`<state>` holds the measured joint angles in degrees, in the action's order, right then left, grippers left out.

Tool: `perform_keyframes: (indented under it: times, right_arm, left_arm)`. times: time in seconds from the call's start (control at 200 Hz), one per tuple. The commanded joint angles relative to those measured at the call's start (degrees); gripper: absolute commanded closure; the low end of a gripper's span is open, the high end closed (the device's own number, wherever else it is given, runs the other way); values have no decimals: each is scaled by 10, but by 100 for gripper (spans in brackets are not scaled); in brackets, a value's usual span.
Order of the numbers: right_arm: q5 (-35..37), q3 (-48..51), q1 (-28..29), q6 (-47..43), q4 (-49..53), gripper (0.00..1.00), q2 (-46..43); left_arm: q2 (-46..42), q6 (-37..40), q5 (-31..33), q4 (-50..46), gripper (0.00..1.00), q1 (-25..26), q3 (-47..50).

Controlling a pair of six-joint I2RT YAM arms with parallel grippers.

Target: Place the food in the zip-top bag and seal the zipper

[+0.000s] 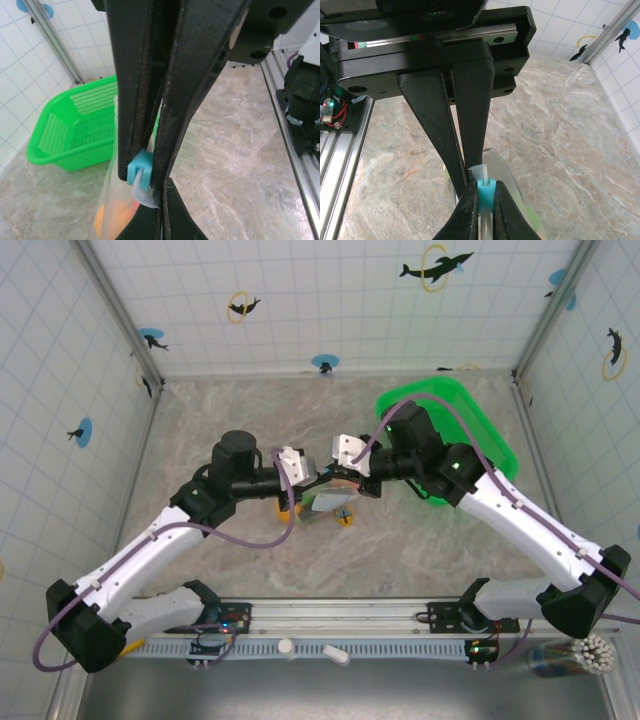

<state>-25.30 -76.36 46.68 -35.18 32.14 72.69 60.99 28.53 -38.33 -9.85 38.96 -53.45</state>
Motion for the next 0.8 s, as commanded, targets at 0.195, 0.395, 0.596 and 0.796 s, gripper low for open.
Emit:
perform_keyframes:
  times: [0.195, 0.395, 0.596, 0.796]
  right_arm:
    - [19, 6, -5, -2, -10, 100, -10]
    - [28, 18, -17, -1, -13, 100, -13]
    - [57, 39, -23, 2, -26, 100, -21]
    - [61, 39, -27, 8, -26, 100, -25]
  left_arm:
    - [-23, 11, 4, 14, 100, 7, -1]
    - [-66, -4, 38, 58, 100, 6, 28]
    - [-90, -10, 48, 74, 100, 5, 40]
    - [-108, -16, 64, 84, 100, 5, 53]
